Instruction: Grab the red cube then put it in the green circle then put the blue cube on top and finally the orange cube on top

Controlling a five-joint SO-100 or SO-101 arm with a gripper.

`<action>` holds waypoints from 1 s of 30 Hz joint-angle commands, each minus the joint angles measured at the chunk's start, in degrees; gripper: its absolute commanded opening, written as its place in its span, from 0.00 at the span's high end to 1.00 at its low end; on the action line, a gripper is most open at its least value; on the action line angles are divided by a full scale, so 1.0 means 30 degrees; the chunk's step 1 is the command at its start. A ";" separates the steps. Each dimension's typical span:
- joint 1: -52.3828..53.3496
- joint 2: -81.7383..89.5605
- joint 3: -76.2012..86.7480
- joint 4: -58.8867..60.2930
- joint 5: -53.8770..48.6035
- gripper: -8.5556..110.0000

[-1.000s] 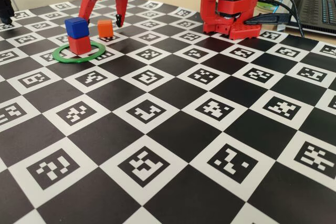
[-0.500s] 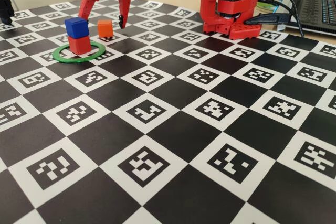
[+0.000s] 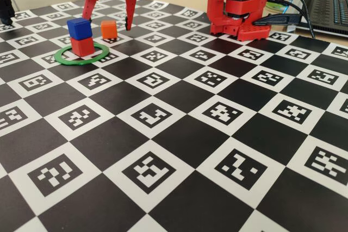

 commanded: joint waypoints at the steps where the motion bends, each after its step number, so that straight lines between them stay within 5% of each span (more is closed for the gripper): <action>1: -0.0322 0.1055 -0.0410 -0.0498 0.0820 0.55; 12: -0.0557 0.0996 -0.0234 -0.1201 0.1758 0.57; 22: -0.0527 0.1055 0.0264 -0.1846 0.1729 0.83; 30: -0.0352 0.1348 -0.0205 -0.1260 0.1553 0.83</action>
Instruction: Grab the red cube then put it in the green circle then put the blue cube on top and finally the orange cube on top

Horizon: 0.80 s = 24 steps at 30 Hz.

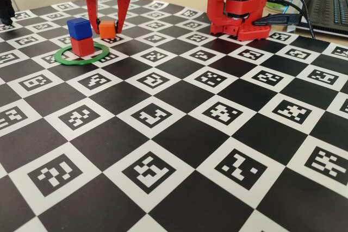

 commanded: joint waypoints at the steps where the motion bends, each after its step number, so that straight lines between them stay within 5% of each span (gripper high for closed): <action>1: 0.0029 0.1377 -0.0996 0.0996 -0.0293 0.83; 15: -0.2197 0.2432 -1.0840 0.9229 -0.3779 0.84; 24: -0.5947 0.2725 -1.3213 1.1191 -0.6299 0.84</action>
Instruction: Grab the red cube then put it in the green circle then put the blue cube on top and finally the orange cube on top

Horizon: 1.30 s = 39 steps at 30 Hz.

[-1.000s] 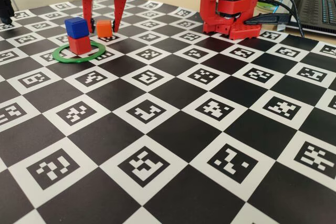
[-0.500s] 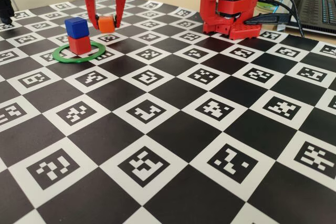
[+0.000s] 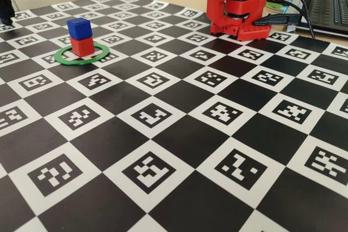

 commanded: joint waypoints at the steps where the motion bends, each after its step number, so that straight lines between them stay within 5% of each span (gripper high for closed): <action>1: -0.1348 0.2080 -0.1875 0.0234 -0.1377 0.84; 13: -0.1406 0.0615 -0.3164 0.0352 -0.5186 0.84; 39: -0.0557 -0.2754 -0.3809 -0.1055 -0.3193 0.84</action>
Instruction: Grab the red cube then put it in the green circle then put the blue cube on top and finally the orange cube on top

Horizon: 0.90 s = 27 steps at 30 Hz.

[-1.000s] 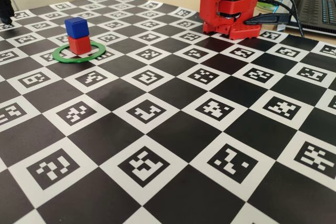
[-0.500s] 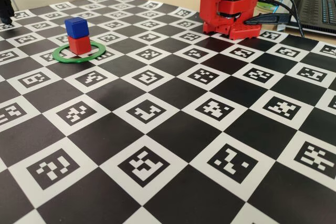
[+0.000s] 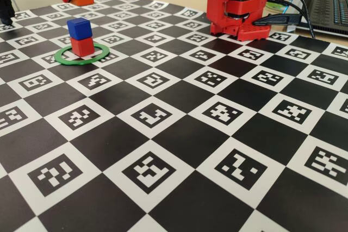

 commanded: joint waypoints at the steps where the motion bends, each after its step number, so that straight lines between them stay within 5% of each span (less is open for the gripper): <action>1: 0.0234 0.0586 -0.1582 -0.0234 0.0498 0.84; 27: 0.0791 -0.0498 -0.1582 -0.1289 0.0703 0.84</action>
